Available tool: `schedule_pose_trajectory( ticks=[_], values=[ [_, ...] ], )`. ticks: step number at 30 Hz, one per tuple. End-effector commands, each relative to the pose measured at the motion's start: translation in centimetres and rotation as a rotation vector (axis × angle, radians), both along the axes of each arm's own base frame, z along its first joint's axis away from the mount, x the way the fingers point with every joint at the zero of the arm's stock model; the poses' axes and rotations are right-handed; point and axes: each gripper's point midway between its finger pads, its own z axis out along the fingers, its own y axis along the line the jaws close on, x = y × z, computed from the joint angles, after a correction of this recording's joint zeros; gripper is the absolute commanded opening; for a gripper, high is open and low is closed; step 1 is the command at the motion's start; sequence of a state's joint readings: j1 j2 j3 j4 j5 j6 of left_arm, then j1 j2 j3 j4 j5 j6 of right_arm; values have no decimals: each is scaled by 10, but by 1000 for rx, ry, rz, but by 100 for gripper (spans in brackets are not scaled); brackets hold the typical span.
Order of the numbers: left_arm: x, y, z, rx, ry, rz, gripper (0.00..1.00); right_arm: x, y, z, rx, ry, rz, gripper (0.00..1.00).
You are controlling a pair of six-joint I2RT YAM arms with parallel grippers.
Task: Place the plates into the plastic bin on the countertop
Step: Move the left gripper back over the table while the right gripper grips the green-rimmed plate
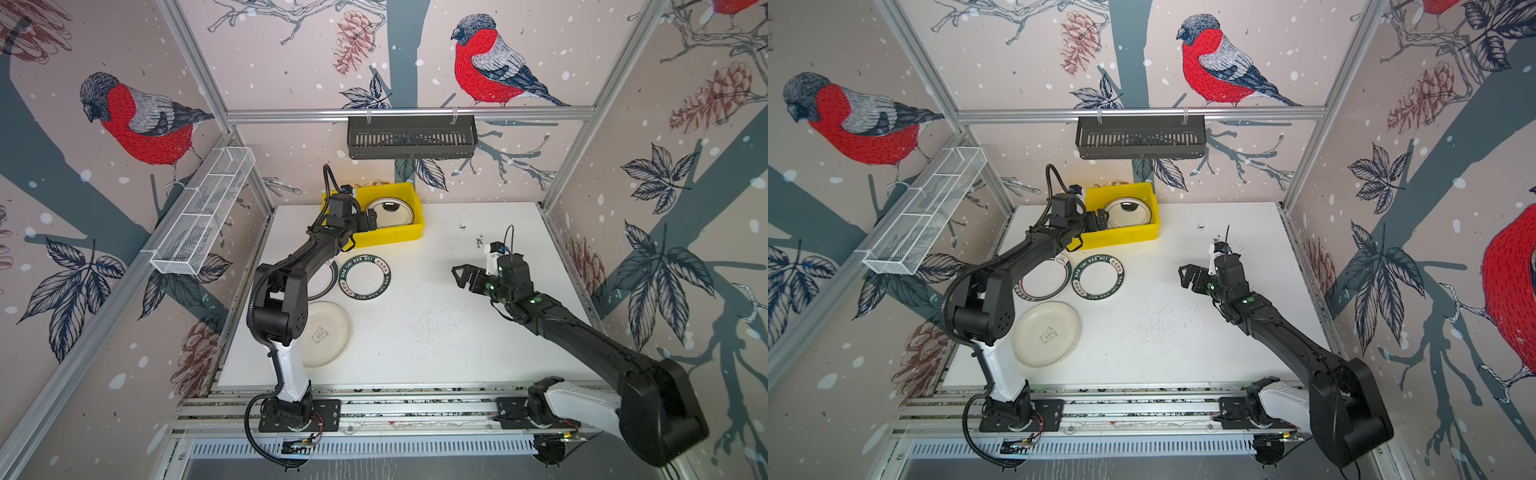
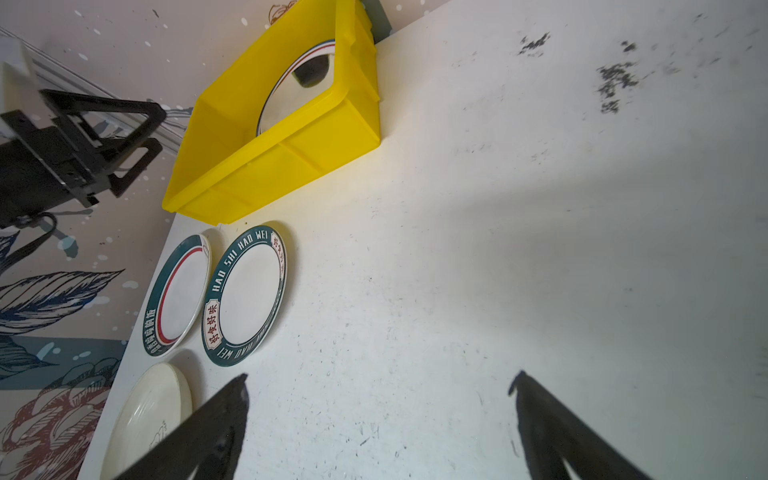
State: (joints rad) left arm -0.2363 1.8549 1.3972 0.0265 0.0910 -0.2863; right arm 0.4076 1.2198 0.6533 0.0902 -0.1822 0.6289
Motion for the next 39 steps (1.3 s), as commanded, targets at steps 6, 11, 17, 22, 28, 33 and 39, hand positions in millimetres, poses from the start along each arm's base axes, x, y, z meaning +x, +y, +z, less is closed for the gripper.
schedule_pose_trajectory(
  ticks=[6, 11, 17, 22, 28, 33, 39],
  values=[
    [-56, 27, 36, -33, -121, 98, 98, 41, 70, -12, 67, 17, 188, 99],
    [-96, 33, 22, -82, -126, 110, 98, 51, 102, -38, 82, 69, 251, 100],
    [-136, 27, -6, -104, -111, 66, 98, 53, 130, -57, 97, 94, 296, 99],
    [-156, 31, -16, -83, -119, 78, 98, 56, 149, -67, 91, 109, 313, 97],
    [-177, 32, -20, -111, -171, 80, 98, 58, 174, -75, 101, 146, 367, 85],
    [-180, 37, -17, -107, -188, 98, 98, 57, 186, -92, 96, 180, 386, 74],
    [-172, 35, -32, -75, -126, 101, 98, 54, 204, -109, 98, 218, 428, 66]
  ],
)
